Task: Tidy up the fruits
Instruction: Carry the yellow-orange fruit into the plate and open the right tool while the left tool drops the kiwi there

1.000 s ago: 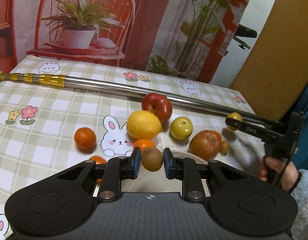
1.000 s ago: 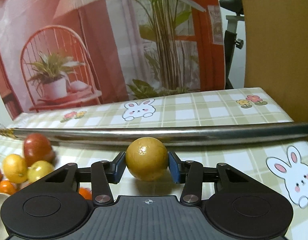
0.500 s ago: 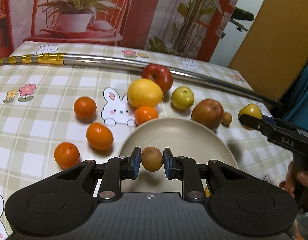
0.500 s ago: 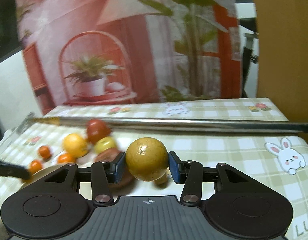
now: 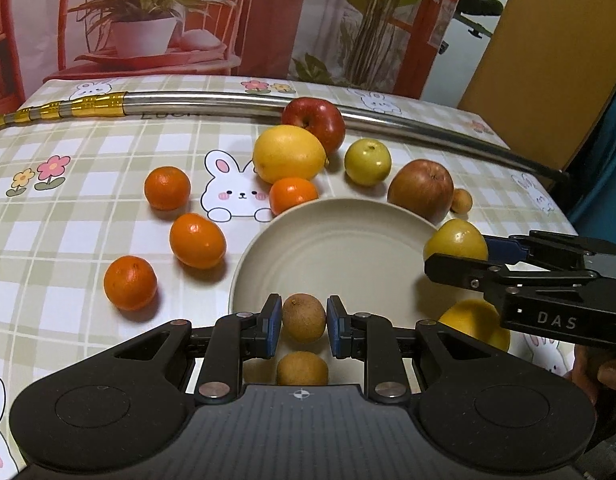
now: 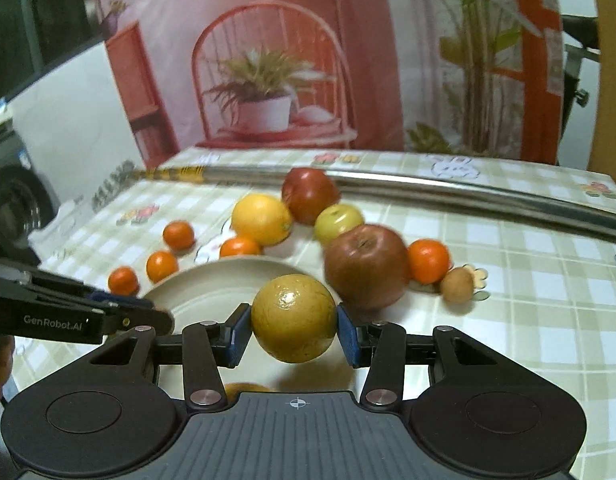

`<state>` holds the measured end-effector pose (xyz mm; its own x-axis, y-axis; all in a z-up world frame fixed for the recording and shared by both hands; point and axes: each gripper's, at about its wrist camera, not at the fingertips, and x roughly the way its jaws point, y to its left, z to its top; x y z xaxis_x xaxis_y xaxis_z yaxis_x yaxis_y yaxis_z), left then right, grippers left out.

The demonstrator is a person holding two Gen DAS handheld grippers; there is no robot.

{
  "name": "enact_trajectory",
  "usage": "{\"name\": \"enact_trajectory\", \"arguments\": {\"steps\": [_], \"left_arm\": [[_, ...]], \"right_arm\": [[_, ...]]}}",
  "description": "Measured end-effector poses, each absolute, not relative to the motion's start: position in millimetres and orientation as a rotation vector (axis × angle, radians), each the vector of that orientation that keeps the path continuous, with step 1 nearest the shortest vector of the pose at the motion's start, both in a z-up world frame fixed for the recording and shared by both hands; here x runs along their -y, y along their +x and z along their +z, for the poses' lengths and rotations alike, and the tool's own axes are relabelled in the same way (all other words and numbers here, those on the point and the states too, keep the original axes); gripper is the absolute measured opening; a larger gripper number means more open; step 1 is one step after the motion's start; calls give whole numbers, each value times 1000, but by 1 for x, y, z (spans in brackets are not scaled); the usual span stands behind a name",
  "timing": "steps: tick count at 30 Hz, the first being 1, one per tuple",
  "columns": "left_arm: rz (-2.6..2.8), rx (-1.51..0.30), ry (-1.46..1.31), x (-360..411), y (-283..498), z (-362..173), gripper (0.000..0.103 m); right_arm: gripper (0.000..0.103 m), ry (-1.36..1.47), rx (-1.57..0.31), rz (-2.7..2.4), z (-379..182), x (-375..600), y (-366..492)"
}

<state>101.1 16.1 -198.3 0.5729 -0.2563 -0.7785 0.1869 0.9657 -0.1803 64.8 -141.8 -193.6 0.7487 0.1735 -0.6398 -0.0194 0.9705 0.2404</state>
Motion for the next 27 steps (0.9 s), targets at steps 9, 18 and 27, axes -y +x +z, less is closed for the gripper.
{"name": "enact_trajectory", "arguments": {"steps": [9,18,27], "left_arm": [[-253,-939,-72,-15,100,-202,26],[-237,-942,-63,-15,99,-201,26],[-207,-948,-67,-19,98,-200,26]], "right_arm": [[42,214,-795,90,-203,138,70],[42,224,-823,86,-208,138,70],[43,224,-834,83,-208,140,70]]}}
